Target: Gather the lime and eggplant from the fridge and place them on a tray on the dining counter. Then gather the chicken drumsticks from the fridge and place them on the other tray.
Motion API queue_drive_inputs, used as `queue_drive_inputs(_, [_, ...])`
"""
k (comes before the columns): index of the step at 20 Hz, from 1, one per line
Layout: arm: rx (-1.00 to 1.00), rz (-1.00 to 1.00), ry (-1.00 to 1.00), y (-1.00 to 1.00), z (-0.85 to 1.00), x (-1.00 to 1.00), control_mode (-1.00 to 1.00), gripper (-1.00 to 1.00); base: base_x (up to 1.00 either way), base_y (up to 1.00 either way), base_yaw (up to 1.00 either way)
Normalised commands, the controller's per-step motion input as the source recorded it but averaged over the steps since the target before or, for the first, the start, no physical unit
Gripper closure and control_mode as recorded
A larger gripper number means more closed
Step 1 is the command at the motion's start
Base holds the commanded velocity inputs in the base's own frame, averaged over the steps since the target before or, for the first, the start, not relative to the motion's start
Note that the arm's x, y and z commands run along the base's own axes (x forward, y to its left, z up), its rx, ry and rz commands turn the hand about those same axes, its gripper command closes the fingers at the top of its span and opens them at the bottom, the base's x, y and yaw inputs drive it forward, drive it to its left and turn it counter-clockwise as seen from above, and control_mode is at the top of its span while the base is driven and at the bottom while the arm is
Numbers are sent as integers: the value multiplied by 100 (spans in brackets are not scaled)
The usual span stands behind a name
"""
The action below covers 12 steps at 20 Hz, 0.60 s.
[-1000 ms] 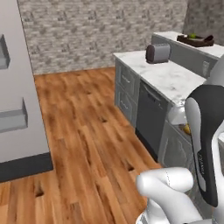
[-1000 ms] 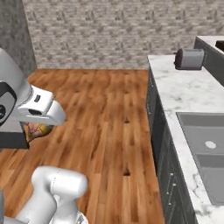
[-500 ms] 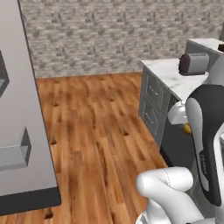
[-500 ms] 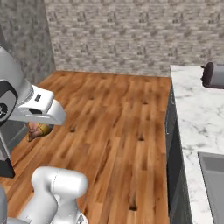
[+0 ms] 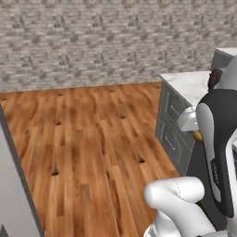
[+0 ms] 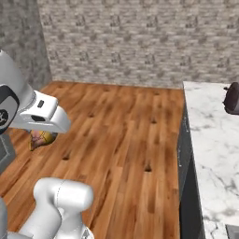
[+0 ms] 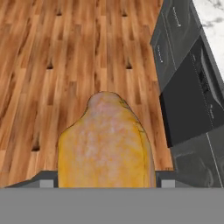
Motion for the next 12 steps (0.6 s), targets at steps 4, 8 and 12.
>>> queue_drive_inputs(4, [0, 0, 0, 0, 0, 0, 100, 100, 100, 0, 0])
queue_drive_inputs(8, [0, 0, 0, 0, 0, 0, 100, 100, 100, 0, 0])
queue_drive_inputs(12, [0, 0, 0, 0, 0, 0, 100, 100, 100, 0, 0])
